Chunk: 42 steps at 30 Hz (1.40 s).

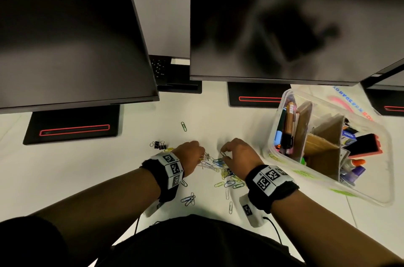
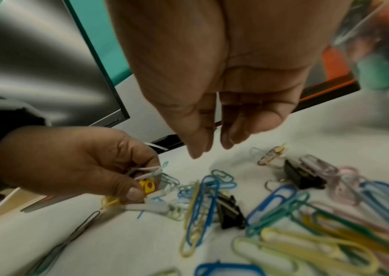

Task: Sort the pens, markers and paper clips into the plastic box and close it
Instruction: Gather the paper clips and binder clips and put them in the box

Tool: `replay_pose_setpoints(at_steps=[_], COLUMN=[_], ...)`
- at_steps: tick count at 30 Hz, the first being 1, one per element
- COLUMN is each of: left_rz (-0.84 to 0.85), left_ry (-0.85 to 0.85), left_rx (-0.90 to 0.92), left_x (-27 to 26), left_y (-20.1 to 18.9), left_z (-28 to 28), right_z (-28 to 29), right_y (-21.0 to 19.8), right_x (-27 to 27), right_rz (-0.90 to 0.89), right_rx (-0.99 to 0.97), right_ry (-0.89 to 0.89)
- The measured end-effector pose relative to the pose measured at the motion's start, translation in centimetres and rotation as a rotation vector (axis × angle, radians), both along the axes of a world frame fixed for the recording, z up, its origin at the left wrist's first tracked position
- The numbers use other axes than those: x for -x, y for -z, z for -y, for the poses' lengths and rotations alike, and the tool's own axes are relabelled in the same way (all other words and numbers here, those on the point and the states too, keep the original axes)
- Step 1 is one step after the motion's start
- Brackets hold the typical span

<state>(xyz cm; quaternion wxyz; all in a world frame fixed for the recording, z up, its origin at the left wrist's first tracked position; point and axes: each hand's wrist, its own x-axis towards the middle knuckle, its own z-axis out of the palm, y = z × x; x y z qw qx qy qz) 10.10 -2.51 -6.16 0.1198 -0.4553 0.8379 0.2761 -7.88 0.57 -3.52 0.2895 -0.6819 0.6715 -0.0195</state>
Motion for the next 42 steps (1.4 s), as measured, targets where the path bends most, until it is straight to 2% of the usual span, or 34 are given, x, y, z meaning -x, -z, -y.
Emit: replay_pose_setpoints(at_steps=[4, 6, 9, 14, 18, 20, 23, 27, 33, 39, 42], left_rz=[-0.062, -0.111, -0.208, -0.401, -0.590, -0.624, -0.588, -0.551, -0.569, -0.363, -0.310], left_ry=[-0.076, -0.115, -0.162, -0.268, -0.446, -0.503, -0.517, -0.498, -0.585, -0.407, -0.373], left_rx=[-0.057, -0.098, -0.152, -0.325, -0.485, -0.521, -0.556, -0.505, -0.389, -0.214, -0.153], left_x=[-0.7, -0.8, -0.9, -1.1, -1.6, -2.0, -2.3, -2.5, -2.3, -2.1, -2.3], left_y=[-0.6, -1.1, -2.2, -3.7, -4.3, -4.6, -5.2, -5.3, -4.5, -4.4, -4.5], left_z=[0.4, 0.6, 0.7, 0.5, 0.8, 1.0, 1.2, 1.3, 0.7, 0.5, 0.4], right_z=[-0.3, -0.4, -0.1, 0.5, 0.9, 1.1, 1.2, 1.1, 0.3, -0.1, 0.0], right_y=[-0.1, 0.3, 0.4, -0.4, -0.9, -1.6, -2.6, -3.5, -3.6, -3.5, -3.7], right_x=[-1.4, -1.8, -2.1, -2.6, -2.6, -2.3, -2.0, -1.7, -1.4, -0.9, -0.7], right_rz=[0.022, 0.035, 0.148, 0.396, 0.547, 0.618, 0.732, 0.838, 0.797, 0.740, 0.755], right_rx=[0.034, 0.030, 0.038, -0.085, -0.115, -0.112, -0.080, -0.040, -0.021, 0.006, 0.008], right_ry=[-0.167, -0.178, -0.073, 0.055, 0.161, 0.248, 0.329, 0.438, 0.515, 0.564, 0.615])
